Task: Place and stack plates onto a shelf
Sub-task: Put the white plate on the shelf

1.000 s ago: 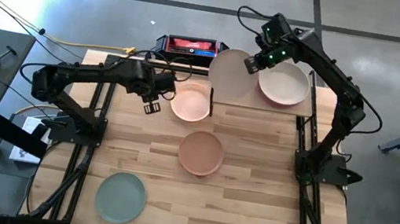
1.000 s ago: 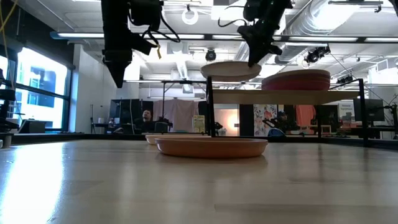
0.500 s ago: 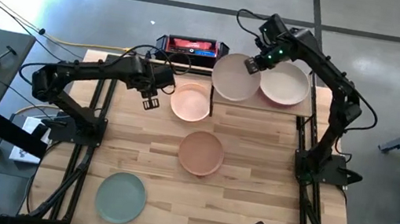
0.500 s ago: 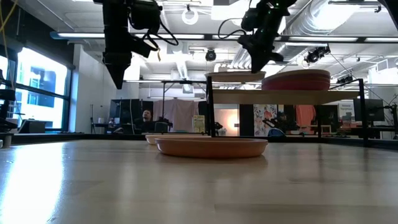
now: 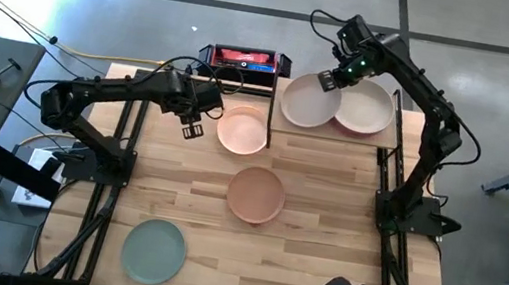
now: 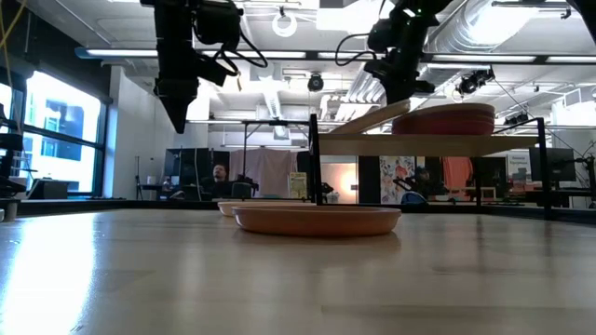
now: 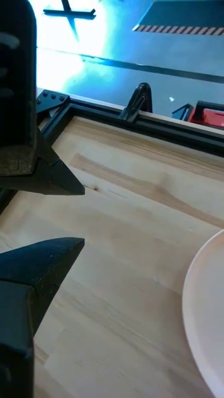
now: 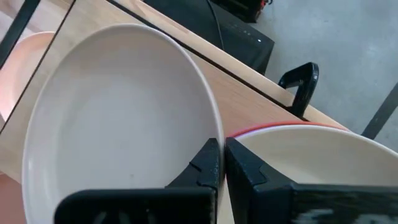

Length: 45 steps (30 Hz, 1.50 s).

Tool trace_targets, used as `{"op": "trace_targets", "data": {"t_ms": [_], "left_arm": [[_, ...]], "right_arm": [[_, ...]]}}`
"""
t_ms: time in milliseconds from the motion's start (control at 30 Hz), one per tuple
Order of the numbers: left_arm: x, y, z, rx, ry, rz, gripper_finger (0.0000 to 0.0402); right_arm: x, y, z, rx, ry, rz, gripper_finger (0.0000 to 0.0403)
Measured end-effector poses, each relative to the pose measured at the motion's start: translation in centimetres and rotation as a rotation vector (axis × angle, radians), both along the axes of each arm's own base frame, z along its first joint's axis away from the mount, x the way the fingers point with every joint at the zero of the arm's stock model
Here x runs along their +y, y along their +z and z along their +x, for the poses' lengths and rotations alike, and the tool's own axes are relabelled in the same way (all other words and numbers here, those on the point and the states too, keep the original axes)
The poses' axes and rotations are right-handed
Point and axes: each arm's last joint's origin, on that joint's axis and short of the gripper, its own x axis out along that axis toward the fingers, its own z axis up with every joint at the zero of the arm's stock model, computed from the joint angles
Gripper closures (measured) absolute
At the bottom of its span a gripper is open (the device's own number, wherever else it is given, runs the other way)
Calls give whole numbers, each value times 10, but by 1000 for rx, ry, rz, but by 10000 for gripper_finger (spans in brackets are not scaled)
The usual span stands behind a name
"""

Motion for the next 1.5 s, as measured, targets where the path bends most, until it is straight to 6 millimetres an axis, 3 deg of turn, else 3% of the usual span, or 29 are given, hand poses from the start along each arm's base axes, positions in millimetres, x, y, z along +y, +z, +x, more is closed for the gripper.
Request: {"op": "trace_targets", "data": {"t_ms": [300, 767, 967, 1200, 1500], "left_arm": [[0, 0, 0, 0, 0, 0, 291], [0, 0, 0, 0, 0, 1, 291], [0, 0, 0, 0, 0, 1, 291], [0, 0, 0, 0, 0, 0, 291], [0, 0, 0, 3, -7, 0, 291]], "right_arm": [[3, 1, 7, -23, -10, -8, 403], [8, -14, 31, -10, -14, 15, 403], [7, -17, 31, 16, -29, 8, 403], [0, -34, 37, 66, -30, 44, 403], [-3, -36, 28, 142, -58, 47, 403]]}}
